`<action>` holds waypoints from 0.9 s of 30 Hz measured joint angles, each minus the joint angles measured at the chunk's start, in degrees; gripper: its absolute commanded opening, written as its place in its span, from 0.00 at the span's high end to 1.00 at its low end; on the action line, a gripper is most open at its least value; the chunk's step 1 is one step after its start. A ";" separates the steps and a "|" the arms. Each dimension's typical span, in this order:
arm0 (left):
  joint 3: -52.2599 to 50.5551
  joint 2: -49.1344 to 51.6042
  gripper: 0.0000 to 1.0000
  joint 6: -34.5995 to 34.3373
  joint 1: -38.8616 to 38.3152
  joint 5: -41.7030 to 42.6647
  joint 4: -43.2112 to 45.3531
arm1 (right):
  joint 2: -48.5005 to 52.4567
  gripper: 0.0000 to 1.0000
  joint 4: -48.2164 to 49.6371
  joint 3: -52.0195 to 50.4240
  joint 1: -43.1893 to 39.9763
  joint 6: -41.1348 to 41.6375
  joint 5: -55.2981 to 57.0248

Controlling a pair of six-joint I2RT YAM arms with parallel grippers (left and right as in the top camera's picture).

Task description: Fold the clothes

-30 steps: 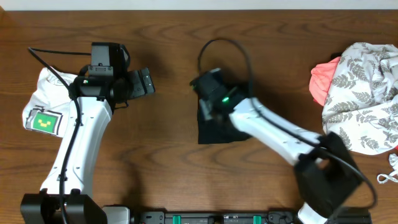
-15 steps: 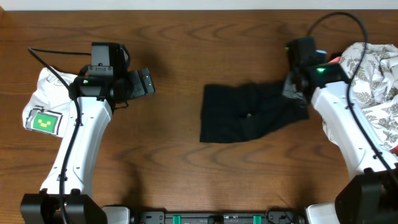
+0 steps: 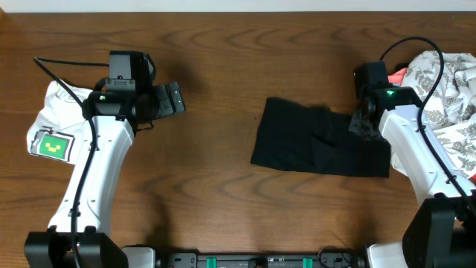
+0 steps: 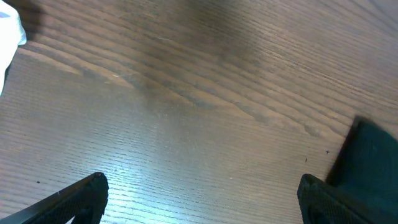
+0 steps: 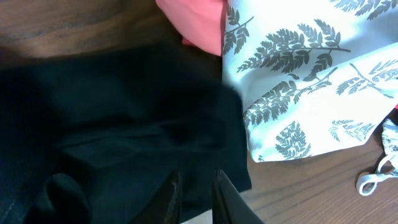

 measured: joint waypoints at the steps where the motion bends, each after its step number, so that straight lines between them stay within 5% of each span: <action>1: 0.00 0.00 0.03 0.02 0.00 0.00 -0.02 | 0.00 0.84 0.02 0.00 0.00 0.00 0.11; 8: 0.00 0.00 0.03 0.04 0.00 0.02 -0.07 | 0.00 0.88 0.02 0.00 0.00 -0.63 -0.50; 15: 0.00 0.00 0.03 0.26 0.00 0.02 -0.26 | 0.00 0.90 -1.70 -1.62 -0.02 -2.82 -12.90; 27: 0.00 0.00 0.03 3.45 -3.23 2.03 1.07 | 0.00 0.89 17.73 -18.01 1.29 -2.82 -27.08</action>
